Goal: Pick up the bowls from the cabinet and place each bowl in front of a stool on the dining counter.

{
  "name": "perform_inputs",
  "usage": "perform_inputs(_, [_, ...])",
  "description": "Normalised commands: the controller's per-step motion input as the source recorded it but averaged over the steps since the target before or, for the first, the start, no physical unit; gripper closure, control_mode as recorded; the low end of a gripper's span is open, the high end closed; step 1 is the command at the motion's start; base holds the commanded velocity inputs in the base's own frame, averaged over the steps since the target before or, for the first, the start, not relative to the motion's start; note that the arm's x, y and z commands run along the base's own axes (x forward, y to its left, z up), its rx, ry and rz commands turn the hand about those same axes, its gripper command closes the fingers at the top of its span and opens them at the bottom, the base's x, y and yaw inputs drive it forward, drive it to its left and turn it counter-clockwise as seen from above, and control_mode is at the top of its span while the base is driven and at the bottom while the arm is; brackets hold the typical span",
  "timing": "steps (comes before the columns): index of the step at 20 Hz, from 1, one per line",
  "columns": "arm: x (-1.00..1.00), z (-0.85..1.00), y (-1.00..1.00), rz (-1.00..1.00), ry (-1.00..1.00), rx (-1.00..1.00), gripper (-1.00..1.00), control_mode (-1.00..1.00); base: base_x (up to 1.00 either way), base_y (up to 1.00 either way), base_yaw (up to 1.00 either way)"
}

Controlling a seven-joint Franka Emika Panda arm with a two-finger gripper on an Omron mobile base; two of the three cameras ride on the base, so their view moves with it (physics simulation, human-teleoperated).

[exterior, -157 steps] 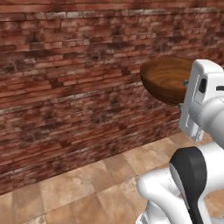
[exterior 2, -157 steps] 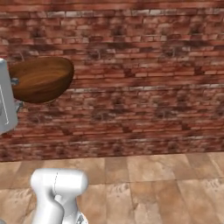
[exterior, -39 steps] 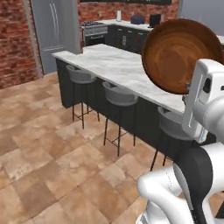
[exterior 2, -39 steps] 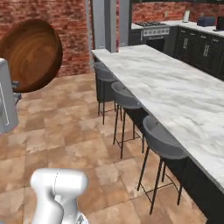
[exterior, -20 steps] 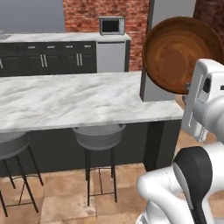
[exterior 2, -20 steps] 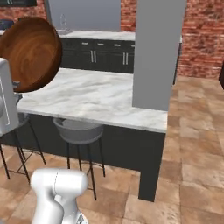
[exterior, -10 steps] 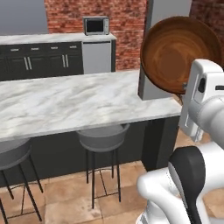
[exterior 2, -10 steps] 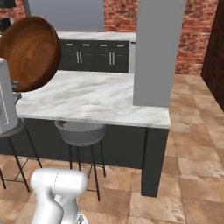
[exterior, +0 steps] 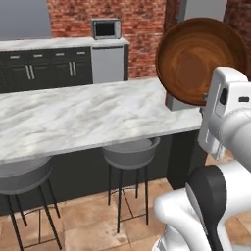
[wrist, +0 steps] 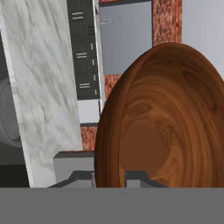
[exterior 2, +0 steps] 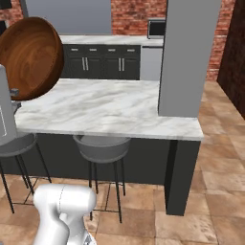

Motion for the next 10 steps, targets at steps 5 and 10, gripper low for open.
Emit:
perform_inputs(5, [0.0, 0.0, 0.0, 0.0, 0.0, 0.0, 1.0, 1.0, 0.86, 0.0, -0.04])
perform_inputs(10, [0.0, 0.0, 0.0, 0.0, 0.0, 0.0, 1.0, 1.0, 0.42, 0.18, -0.08])
